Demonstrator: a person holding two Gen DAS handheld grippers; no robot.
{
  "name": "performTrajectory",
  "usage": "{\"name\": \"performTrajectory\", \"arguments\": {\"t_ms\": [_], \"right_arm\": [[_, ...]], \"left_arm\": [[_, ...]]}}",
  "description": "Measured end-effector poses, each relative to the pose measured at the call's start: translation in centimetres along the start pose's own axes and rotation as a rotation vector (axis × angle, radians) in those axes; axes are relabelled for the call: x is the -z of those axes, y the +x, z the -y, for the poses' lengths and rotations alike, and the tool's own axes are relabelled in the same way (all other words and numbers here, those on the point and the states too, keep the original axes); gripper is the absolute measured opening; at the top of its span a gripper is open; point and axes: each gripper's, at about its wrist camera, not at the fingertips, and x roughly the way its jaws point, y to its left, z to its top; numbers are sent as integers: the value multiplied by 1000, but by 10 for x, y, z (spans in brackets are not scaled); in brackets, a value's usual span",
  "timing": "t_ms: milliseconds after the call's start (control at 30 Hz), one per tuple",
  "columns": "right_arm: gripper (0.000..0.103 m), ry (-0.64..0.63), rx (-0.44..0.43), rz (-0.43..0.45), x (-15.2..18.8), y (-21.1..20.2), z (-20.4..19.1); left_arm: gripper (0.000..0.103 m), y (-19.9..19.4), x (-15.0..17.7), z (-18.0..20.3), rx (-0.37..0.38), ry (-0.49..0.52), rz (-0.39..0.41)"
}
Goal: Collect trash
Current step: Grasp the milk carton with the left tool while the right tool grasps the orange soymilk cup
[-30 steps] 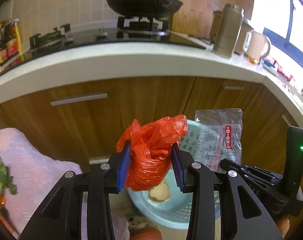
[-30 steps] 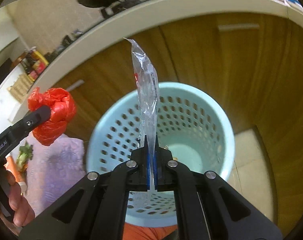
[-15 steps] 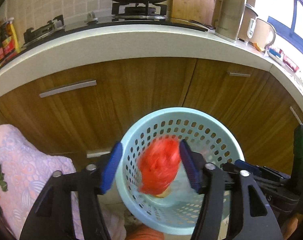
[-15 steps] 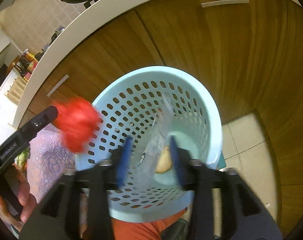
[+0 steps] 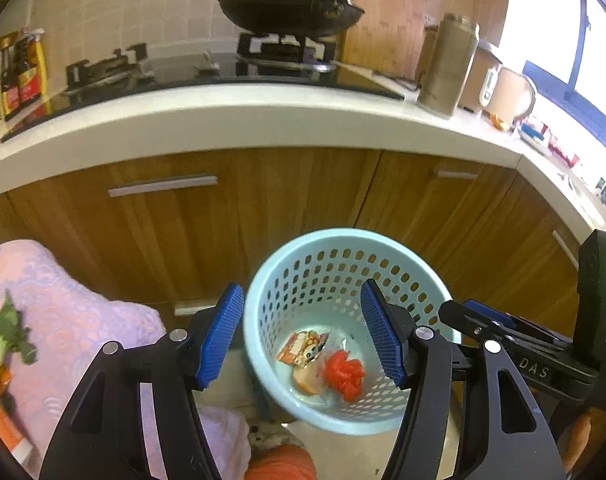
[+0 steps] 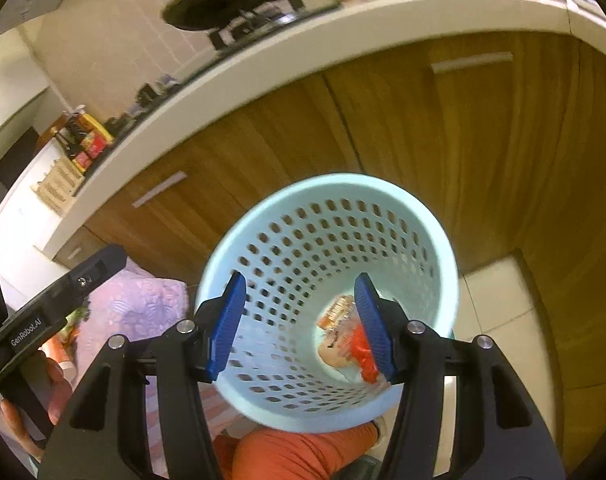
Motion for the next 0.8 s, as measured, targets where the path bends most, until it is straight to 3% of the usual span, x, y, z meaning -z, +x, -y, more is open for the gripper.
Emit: {"name": "performTrajectory", "arguments": {"t_ms": [200, 433, 567, 633, 733, 800], "right_arm": [[53, -153, -77, 64, 8, -21, -67], [53, -372, -224, 68, 44, -23, -182], [53, -462, -303, 47, 67, -12, -241], [53, -490, -343, 37, 78, -7, -265], [53, -538, -380, 23, 96, 4, -301], [53, -561, -401, 21, 108, 11, -319]], "left_arm": [[61, -77, 20, -39, -41, -52, 103], [65, -182, 64, -121, -206, -176, 209], [66, -239, 90, -168, -330, -257, 264], [71, -266, 107, -191, -431, -286, 280], [76, -293, 133, -220, -554, -304, 264], [77, -300, 148, -234, -598, -314, 243]]}}
